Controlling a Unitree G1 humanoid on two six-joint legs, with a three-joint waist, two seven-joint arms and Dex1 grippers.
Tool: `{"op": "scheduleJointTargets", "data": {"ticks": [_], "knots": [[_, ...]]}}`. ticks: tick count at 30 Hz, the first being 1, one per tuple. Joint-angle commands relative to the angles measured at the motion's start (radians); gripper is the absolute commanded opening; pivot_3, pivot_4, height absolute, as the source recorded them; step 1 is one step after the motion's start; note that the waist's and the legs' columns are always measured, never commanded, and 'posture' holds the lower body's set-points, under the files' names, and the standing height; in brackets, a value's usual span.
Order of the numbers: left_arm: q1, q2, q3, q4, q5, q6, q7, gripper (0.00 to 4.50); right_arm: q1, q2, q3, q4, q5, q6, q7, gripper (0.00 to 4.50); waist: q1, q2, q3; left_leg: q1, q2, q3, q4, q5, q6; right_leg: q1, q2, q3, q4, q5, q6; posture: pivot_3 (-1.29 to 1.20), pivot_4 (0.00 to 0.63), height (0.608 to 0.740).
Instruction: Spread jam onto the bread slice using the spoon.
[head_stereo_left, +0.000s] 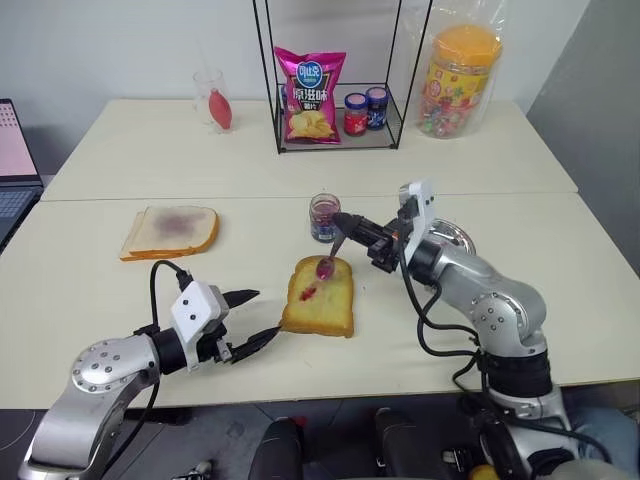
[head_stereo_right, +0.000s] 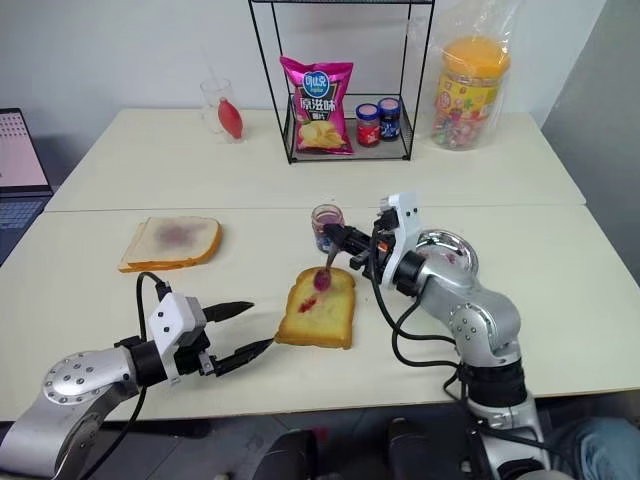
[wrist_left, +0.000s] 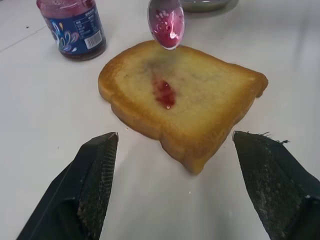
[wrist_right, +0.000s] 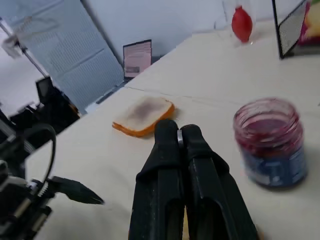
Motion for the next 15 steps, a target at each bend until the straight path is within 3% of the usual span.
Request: {"op": "scheduleJointTargets", "data": {"ticks": [1,6,15], "knots": [[0.009,0.009,0.031,-0.028,-0.013,-0.019,-0.009,3.83,0.012,0.069,-0.003,0.048,0.014,-0.016,-0.040,0.04,0.000,0.000,0.000,0.000,0.000,0.000,0.000,0.000,0.000,0.000,0.000,0.000,0.000,0.000,0.000,0.00,0.150,0.740],[0.000,0.019,0.026,-0.046,-0.014,-0.002,-0.009,3.83,0.012,0.118,-0.007,0.177,-0.041,-0.077,-0.063,0.04,0.000,0.000,0.000,0.000,0.000,0.000,0.001,0.000,0.000,0.000,0.000,0.000,0.000,0.000,0.000,0.00,0.150,0.740],[-0.011,0.027,0.017,-0.064,-0.008,0.007,-0.013,3.83,-0.010,-0.016,-0.129,0.279,-0.027,-0.068,-0.052,0.04,0.004,0.000,0.000,0.000,-0.001,0.000,0.001,0.000,0.000,0.001,0.000,0.000,-0.001,0.000,0.000,0.00,0.150,0.740]]}}
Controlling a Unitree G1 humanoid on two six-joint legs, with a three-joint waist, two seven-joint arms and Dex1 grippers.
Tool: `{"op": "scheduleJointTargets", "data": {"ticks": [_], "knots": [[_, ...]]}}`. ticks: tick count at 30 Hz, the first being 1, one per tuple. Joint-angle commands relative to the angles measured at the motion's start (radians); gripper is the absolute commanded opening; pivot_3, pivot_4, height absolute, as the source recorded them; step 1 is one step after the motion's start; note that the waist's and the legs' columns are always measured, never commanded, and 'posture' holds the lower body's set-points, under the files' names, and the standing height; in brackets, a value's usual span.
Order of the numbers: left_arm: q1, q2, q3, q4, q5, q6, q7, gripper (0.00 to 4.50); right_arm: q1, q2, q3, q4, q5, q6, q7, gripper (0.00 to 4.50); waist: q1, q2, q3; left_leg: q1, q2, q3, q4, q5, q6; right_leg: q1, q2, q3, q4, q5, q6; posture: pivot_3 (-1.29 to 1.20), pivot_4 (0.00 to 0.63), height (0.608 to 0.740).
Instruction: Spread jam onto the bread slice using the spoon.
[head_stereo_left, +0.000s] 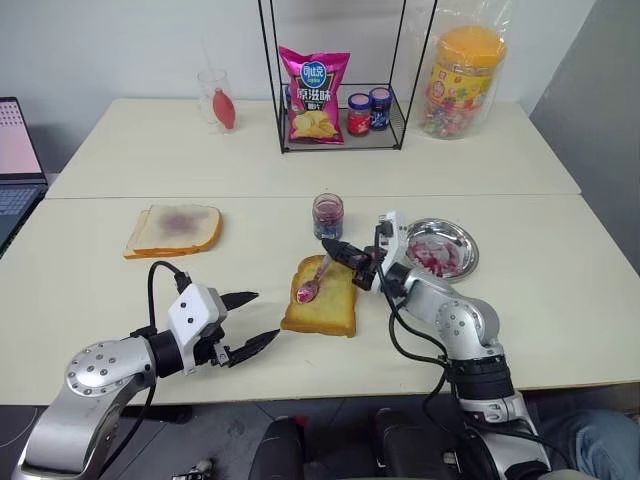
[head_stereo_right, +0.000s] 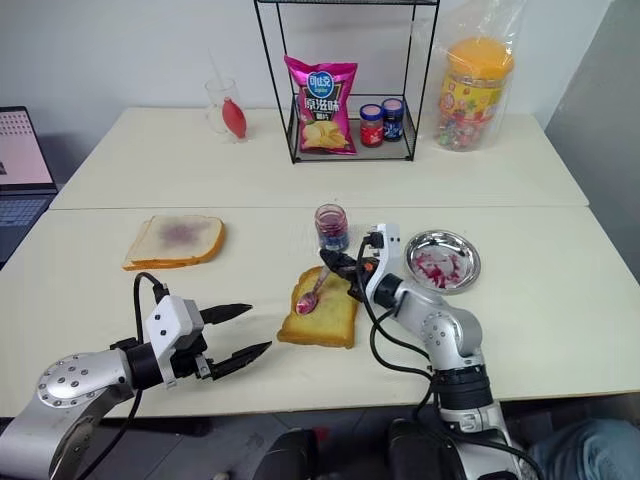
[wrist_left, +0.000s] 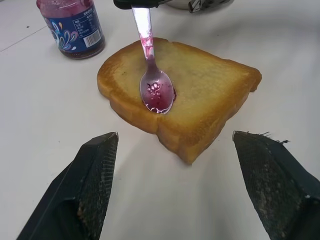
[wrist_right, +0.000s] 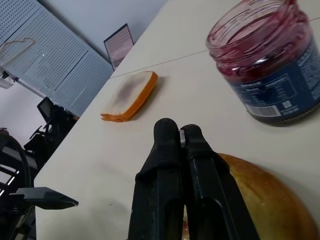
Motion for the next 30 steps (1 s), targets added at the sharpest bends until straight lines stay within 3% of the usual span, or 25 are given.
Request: {"op": "scheduleJointTargets", "data": {"ticks": [1,8,11,17,21,30], "knots": [[-0.011,0.013,0.007,-0.037,-0.008,-0.001,-0.001,3.83,-0.014,-0.090,-0.098,0.019,0.015,0.034,-0.007,0.04,0.002,0.000,0.000,0.001,0.000,0.000,0.000,0.000,0.000,0.001,0.000,0.000,0.000,0.000,-0.001,0.00,0.150,0.740],[-0.027,0.012,0.004,-0.027,-0.006,-0.006,-0.011,3.83,-0.050,-0.110,-0.167,-0.031,0.125,0.136,-0.026,0.04,-0.003,0.000,0.000,0.002,0.000,0.000,0.000,0.000,0.000,0.002,0.000,0.000,0.000,0.000,0.000,0.00,0.150,0.740],[-0.025,0.009,0.010,-0.022,-0.009,-0.013,-0.015,3.83,-0.095,-0.046,-0.208,-0.051,0.214,0.181,-0.086,0.04,-0.004,0.000,0.000,0.001,0.000,-0.001,-0.001,0.000,0.000,0.002,0.000,0.000,0.000,0.000,0.000,0.00,0.150,0.740],[-0.011,0.003,0.001,-0.013,0.001,-0.035,-0.025,3.83,-0.089,0.046,-0.151,-0.002,0.192,0.181,-0.121,0.04,-0.008,0.000,0.000,0.001,0.000,-0.001,-0.001,0.000,0.000,0.001,0.001,0.000,0.000,0.000,0.000,0.00,0.150,0.740],[-0.002,-0.001,-0.004,-0.005,0.008,-0.053,-0.030,3.83,-0.043,0.016,-0.122,0.038,0.145,0.168,-0.099,0.04,-0.002,0.000,0.000,0.000,0.000,-0.001,-0.001,0.000,0.000,0.001,0.000,0.000,-0.001,0.000,0.000,0.00,0.150,0.740],[0.030,-0.003,-0.007,0.010,0.015,-0.096,-0.040,3.83,0.014,-0.113,-0.207,-0.020,0.213,0.276,-0.102,0.04,-0.001,0.000,0.000,0.001,-0.001,0.000,0.000,0.000,0.000,0.001,-0.001,0.000,-0.001,-0.001,-0.001,0.00,0.150,0.740]]}}
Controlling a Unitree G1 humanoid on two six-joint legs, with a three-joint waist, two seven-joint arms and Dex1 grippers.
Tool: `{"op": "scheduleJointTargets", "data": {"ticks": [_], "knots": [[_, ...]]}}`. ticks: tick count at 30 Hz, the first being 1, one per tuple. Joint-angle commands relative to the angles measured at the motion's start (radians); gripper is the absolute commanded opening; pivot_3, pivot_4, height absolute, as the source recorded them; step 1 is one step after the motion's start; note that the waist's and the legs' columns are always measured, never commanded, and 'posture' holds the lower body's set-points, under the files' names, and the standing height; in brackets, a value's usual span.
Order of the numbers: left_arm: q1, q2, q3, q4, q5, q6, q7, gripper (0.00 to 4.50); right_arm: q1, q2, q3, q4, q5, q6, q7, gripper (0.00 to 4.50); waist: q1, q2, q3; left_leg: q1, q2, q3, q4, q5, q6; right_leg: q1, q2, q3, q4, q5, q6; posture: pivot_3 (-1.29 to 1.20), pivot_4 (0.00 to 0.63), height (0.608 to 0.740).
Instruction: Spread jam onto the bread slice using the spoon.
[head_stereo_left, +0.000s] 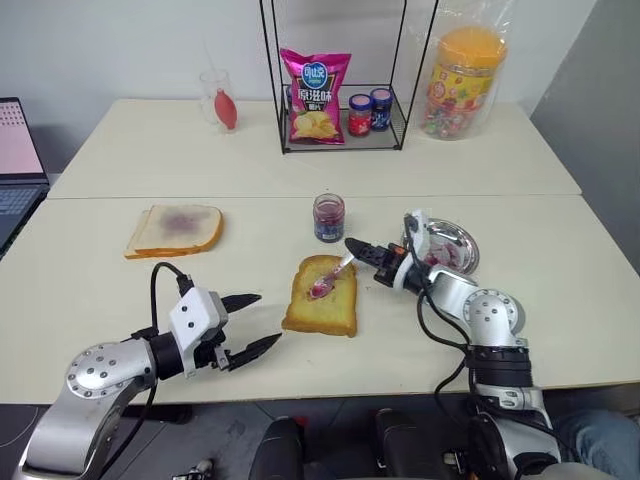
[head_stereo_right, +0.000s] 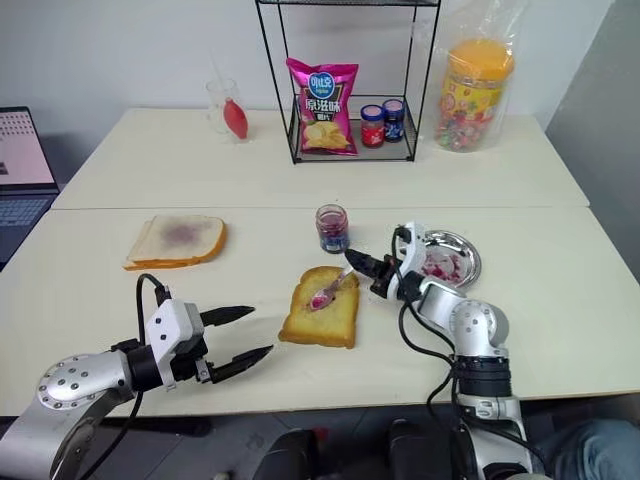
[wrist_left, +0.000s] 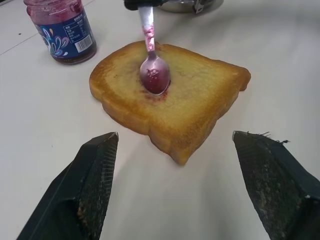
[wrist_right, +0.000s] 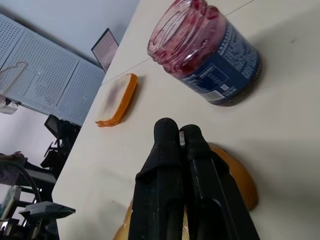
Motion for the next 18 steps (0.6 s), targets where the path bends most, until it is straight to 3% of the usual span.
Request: {"op": "scheduleJointTargets", "data": {"ticks": [1,7,14,18], "knots": [[0.005,-0.002,-0.002,-0.006,0.006,-0.036,-0.009,3.83,0.025,-0.048,-0.039,-0.034,0.014,0.042,-0.015,0.04,-0.001,0.000,0.000,0.000,0.000,0.000,0.000,0.000,0.000,0.000,0.000,0.000,0.000,0.000,0.000,0.00,0.150,0.740],[0.006,-0.003,-0.004,-0.001,0.004,-0.049,-0.011,3.83,0.023,-0.066,-0.071,-0.077,0.075,0.096,-0.030,0.04,-0.003,0.000,0.000,0.001,0.000,0.000,0.000,0.000,0.000,0.000,0.001,0.000,0.000,0.000,0.000,0.00,0.150,0.740],[0.010,-0.011,0.022,-0.015,-0.019,-0.047,0.004,3.83,-0.017,-0.016,-0.137,-0.171,0.223,0.122,-0.093,0.04,-0.004,0.000,0.000,0.000,0.001,0.000,0.000,0.000,0.000,-0.001,0.001,0.000,0.000,0.001,0.001,0.00,0.150,0.740],[-0.022,0.004,0.069,-0.102,-0.136,0.086,0.045,3.83,-0.026,-0.025,-0.174,-0.214,0.278,0.096,-0.122,0.04,-0.002,0.000,0.000,-0.001,0.001,0.000,0.000,0.000,0.000,-0.001,0.001,0.000,0.000,0.000,0.001,0.00,0.150,0.740]]}}
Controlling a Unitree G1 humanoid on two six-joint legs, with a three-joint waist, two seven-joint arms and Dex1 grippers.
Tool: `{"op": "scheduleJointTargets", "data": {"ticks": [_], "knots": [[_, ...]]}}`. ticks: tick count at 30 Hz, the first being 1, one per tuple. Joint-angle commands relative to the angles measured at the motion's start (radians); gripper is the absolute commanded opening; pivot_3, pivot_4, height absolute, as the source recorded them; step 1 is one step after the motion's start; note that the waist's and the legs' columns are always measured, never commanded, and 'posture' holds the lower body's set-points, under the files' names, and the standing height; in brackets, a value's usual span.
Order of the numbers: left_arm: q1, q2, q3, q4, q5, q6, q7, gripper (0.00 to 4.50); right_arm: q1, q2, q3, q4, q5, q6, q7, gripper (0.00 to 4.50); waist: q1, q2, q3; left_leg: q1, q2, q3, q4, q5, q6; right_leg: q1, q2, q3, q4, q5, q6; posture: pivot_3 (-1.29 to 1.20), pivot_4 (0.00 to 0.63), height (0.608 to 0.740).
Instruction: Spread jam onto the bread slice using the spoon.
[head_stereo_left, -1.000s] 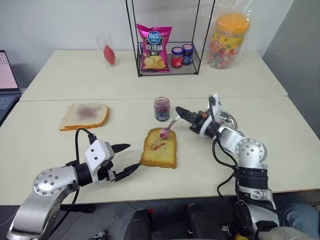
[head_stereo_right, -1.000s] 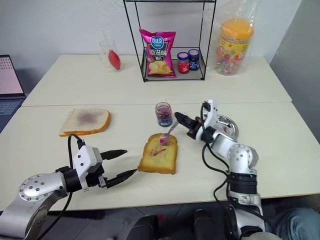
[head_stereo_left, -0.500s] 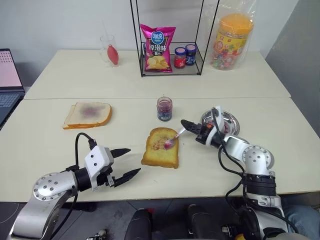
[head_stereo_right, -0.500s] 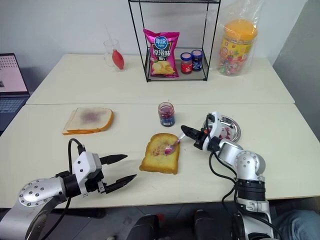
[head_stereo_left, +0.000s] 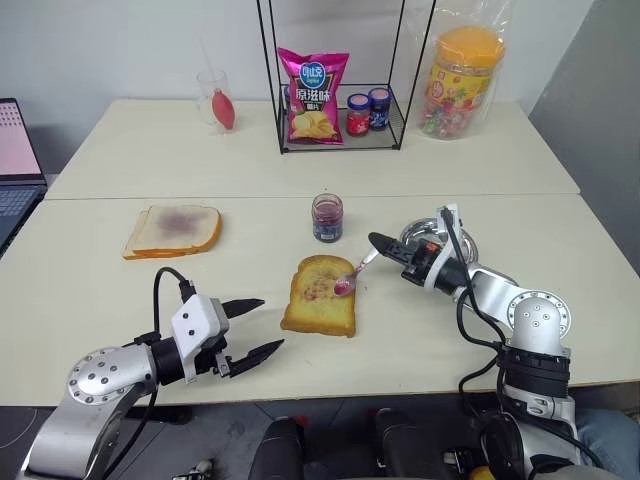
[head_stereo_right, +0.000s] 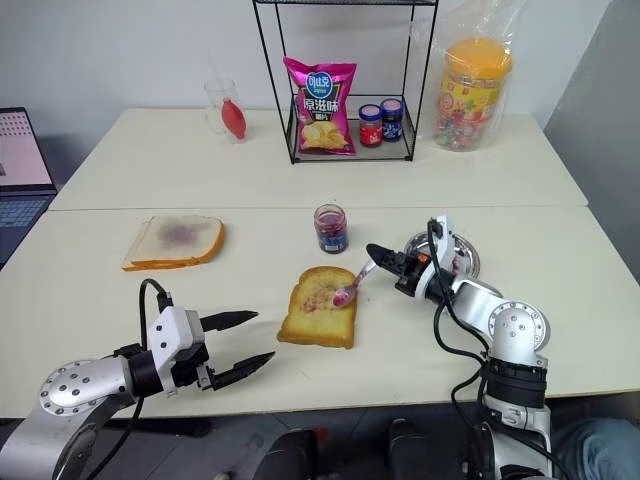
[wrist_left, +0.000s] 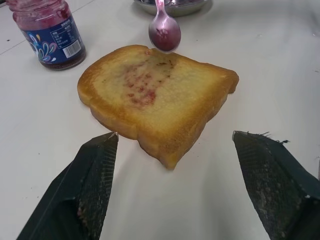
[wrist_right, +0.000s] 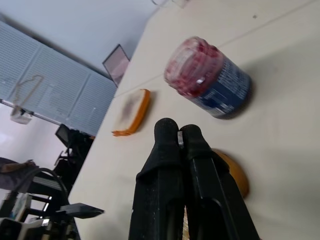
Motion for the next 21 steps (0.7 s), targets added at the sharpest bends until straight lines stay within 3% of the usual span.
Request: {"op": "scheduleJointTargets", "data": {"ticks": [1,8,12,21], "knots": [[-0.045,0.028,0.058,-0.111,-0.098,0.090,0.027,3.83,-0.028,-0.019,-0.072,-0.073,0.087,-0.042,-0.035,0.04,0.001,0.000,0.000,0.000,0.000,0.000,0.000,0.000,0.000,0.000,0.000,0.000,0.000,0.000,0.000,0.00,0.150,0.740],[-0.251,0.060,-0.031,-0.197,-0.193,0.258,0.060,3.83,-0.029,-0.145,-0.213,-0.038,0.072,-0.177,-0.076,0.04,0.003,0.000,0.000,0.000,-0.001,0.000,0.001,0.000,0.000,0.001,0.000,0.001,-0.002,0.001,0.001,0.00,0.150,0.740],[-0.433,-0.008,-0.133,-0.206,-0.266,0.351,0.112,3.83,0.047,-0.263,-0.265,0.112,-0.020,-0.260,0.008,0.04,0.011,0.000,0.000,0.000,-0.001,0.000,0.000,0.000,0.000,0.002,0.000,0.000,-0.002,0.001,0.002,0.00,0.150,0.740],[-0.542,-0.031,-0.275,-0.124,-0.142,0.325,0.093,3.83,0.029,-0.297,-0.246,0.320,-0.136,-0.406,0.093,0.04,-0.018,0.002,0.000,0.002,-0.001,0.001,0.000,0.000,0.000,0.002,0.002,0.003,0.000,0.001,0.004,0.00,0.150,0.740]]}}
